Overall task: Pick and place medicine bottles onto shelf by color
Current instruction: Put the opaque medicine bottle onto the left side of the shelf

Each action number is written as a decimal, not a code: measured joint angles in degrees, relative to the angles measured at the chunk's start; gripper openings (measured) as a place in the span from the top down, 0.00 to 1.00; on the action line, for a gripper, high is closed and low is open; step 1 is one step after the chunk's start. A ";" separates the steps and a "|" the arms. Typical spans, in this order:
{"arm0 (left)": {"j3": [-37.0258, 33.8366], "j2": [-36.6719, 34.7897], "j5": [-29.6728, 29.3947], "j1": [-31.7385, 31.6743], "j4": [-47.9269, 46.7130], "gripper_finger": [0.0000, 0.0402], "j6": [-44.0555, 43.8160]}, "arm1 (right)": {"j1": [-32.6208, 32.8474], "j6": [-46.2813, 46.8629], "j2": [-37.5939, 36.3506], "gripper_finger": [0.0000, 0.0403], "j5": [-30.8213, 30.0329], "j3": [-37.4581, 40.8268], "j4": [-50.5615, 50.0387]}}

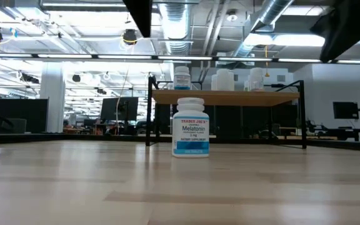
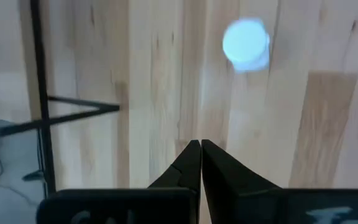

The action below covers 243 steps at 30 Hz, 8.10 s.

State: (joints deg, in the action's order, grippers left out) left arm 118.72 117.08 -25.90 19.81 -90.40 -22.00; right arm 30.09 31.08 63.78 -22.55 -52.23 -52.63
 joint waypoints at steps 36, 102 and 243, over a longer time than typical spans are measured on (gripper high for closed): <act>0.06 -3.30 1.24 -1.83 0.39 1.00 3.96 | 9.74 -12.98 -41.02 0.76 -11.44 44.81 64.00; 0.02 -3.30 1.30 -2.25 4.15 0.75 -1.48 | -29.73 -29.65 -55.72 0.76 22.54 51.89 54.75; -59.60 -4.59 -1.98 -3.16 104.47 0.39 4.55 | -30.99 -23.50 -62.30 0.76 22.10 51.71 53.05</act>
State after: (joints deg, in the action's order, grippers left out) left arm 59.12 112.49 -27.88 16.66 14.07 -17.45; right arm -0.90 7.57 1.48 -0.45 -0.51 0.42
